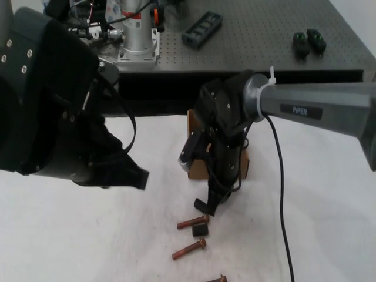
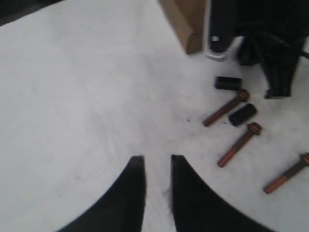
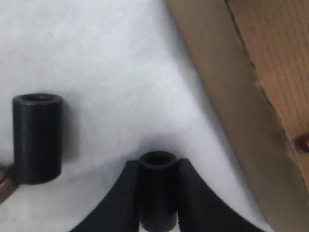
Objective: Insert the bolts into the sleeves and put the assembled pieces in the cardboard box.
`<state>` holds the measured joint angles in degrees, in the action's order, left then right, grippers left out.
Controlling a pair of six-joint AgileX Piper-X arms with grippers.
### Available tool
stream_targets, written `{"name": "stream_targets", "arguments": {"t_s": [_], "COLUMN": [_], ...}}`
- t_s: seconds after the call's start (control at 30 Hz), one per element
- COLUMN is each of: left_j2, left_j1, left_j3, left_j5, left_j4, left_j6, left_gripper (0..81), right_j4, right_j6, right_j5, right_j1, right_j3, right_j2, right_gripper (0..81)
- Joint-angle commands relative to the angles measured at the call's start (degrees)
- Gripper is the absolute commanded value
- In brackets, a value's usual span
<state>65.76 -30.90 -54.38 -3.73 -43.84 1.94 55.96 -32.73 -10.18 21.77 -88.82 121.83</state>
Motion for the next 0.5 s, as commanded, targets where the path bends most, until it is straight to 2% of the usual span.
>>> {"name": "stream_targets", "arguments": {"t_s": [0.0, 0.13, 0.17, 0.23, 0.33, 0.47], "left_j2": [1.08, 5.42, 6.95, 10.09, 15.08, 21.58], "left_j1": [-0.16, -0.27, -0.27, -0.52, -1.58, -5.11], "left_j3": [-0.12, -0.12, -0.12, -0.27, -1.38, -3.69], "left_j5": [8.84, 11.98, 12.13, 12.12, 15.25, 15.96], "left_j4": [1.55, 3.74, 4.34, 5.54, 6.28, 6.14], "left_j6": [-5.29, -9.41, -10.67, -13.48, -16.91, -20.52], "left_gripper": [19.3, 37.0, 39.3, 39.0, 37.3, 36.6], "right_j4": [1.98, 6.83, 7.17, 6.82, 3.97, 0.55], "right_j6": [1.36, 8.89, 10.0, 12.29, 14.38, 16.51], "right_j5": [-0.91, 13.31, 15.52, 19.32, 20.71, 22.44], "right_j1": [-0.68, -3.46, -4.27, -5.68, -7.58, -10.75], "right_j3": [-0.19, 1.04, 1.92, 5.45, 13.57, 25.83], "right_j2": [-0.53, -5.14, -6.59, -11.36, -19.93, -33.69], "right_gripper": [1.9, 1.9, 1.9, 1.9, 1.9, 1.9]}}
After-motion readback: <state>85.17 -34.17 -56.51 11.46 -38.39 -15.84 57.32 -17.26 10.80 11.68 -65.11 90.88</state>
